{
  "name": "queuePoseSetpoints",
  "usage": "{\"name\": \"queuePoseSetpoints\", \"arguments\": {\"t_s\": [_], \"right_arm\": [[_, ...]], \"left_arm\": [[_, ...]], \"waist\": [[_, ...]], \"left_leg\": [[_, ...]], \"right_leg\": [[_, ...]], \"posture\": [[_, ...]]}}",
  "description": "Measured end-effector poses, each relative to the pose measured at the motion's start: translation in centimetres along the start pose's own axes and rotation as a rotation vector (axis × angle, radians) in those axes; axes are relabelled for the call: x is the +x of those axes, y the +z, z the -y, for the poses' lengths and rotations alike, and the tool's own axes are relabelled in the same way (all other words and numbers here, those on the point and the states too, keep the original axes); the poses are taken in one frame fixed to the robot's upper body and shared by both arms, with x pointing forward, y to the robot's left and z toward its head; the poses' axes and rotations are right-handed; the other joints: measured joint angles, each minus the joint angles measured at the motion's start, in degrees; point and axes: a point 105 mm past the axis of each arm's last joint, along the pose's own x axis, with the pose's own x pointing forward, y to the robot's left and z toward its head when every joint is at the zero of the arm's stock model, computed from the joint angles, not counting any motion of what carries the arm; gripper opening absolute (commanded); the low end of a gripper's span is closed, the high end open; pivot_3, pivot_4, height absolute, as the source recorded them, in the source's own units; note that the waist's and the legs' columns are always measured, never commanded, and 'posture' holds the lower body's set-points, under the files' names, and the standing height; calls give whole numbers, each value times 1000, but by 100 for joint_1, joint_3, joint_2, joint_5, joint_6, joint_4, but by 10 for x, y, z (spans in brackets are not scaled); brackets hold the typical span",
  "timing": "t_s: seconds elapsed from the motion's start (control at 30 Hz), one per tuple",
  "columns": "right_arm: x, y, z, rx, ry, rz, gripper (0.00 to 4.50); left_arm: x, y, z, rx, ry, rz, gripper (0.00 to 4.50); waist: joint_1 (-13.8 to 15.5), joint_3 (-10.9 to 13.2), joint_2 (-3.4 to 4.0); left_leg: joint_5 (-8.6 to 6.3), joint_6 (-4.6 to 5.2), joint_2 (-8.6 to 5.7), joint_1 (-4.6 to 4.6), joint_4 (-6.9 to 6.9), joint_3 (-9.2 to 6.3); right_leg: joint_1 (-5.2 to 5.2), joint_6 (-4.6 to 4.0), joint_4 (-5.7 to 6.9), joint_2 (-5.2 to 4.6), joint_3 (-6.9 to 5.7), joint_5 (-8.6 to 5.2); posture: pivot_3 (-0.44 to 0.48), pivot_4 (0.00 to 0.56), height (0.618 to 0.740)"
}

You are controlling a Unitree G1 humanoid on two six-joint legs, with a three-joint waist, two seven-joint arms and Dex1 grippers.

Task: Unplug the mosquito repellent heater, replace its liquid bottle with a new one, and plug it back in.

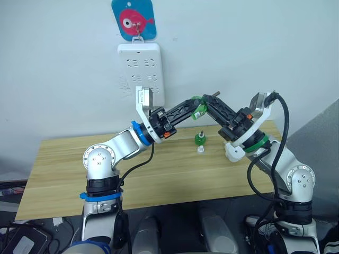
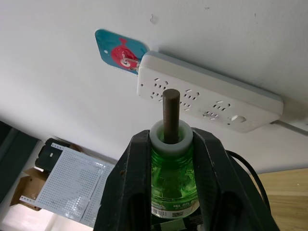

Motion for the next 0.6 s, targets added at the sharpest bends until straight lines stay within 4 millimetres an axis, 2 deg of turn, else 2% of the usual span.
{"name": "queuePoseSetpoints", "arguments": {"t_s": [0.03,0.07,0.1,0.2,0.23,0.37,0.43,0.53,0.6], "right_arm": [[0,0,0,4,0,2,803],[-1,0,1,8,-1,5,1363],[-1,0,1,9,-2,6,1524],[-6,4,2,0,-15,27,2484],[-11,8,6,-10,-39,42,2989],[-32,29,24,-145,-188,65,4353],[-47,40,40,-252,-307,40,4500],[-64,44,57,-453,-449,-78,4500],[-77,48,76,-713,-613,-251,4500]], "left_arm": [[0,0,0,0,0,1,2274],[0,0,0,-1,1,-1,2274],[0,0,-1,-2,2,-2,2274],[-3,1,-5,-7,20,-3,2274],[-5,3,-7,-5,28,-3,2274],[-13,8,-9,24,58,-10,2274],[-22,11,-13,53,98,-21,2274],[-32,6,-22,104,161,-70,2274],[-43,-1,-29,186,222,-144,2274]], "waist": [[0,0,0],[2,0,0],[2,0,0],[7,-1,0],[18,-2,-1],[26,-2,-1],[22,-2,-1],[21,-1,0],[10,-1,0]], "left_leg": [[0,0,0,0,0,0],[0,0,0,0,0,0],[0,0,0,0,0,0],[0,0,0,0,0,0],[0,0,0,-1,0,0],[-1,1,-5,-2,0,4],[-1,2,-4,1,-2,4],[-1,2,-3,5,-6,12],[-2,3,-3,14,-8,23]], "right_leg": [[0,0,0,0,0,0],[0,0,0,0,0,0],[0,0,0,0,1,0],[0,0,0,0,0,0],[0,0,-1,0,0,0],[0,0,-2,-1,3,0],[0,0,-2,0,5,0],[-1,1,-3,3,12,-1],[-1,2,-4,5,23,-1]], "posture": [[-201,174,725],[-199,175,725],[-197,175,725],[-195,179,725],[-196,183,725],[-197,196,725],[-198,202,725],[-200,213,725],[-198,226,725]]}}
